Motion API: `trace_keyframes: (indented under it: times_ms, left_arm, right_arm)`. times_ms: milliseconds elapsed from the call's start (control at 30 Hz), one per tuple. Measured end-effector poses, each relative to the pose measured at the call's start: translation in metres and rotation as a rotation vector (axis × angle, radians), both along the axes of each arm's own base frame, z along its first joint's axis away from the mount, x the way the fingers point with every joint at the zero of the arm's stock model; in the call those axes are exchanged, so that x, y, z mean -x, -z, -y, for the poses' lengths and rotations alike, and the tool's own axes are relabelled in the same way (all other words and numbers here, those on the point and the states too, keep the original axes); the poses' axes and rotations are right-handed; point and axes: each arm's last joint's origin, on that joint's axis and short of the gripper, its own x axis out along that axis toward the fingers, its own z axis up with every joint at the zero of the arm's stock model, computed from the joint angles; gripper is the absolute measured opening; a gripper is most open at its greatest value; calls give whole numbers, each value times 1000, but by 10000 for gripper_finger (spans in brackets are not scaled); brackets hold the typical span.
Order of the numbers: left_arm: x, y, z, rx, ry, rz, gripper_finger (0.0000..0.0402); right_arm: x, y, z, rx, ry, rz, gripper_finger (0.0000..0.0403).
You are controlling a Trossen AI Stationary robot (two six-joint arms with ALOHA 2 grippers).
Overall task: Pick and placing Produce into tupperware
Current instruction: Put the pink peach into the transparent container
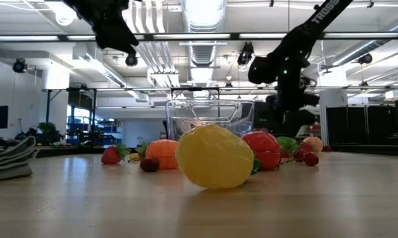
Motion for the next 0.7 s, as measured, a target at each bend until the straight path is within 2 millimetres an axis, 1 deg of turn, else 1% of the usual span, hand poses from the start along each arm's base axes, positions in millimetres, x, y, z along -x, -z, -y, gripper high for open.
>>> trace_keyframes:
  times_ms: [133, 233, 367, 533, 700]
  left_arm:
    - [1, -2, 1, -40, 26, -9, 263]
    - [1, -2, 0, -57, 37, -16, 263]
    - [1, -5, -3, -87, -8, -9, 263]
    - [-2, -7, -6, -109, -34, 13, 263]
    - [-7, -7, -8, -116, -37, 27, 263]
  right_arm:
    - [9, -10, -3, -79, 31, -100, 365]
    - [17, -14, -5, -141, 42, -179, 365]
    - [30, -17, -4, -175, 54, -264, 365]
    - [40, -10, -2, -145, 51, -327, 365]
    - [49, -6, 4, -118, 71, -336, 365]
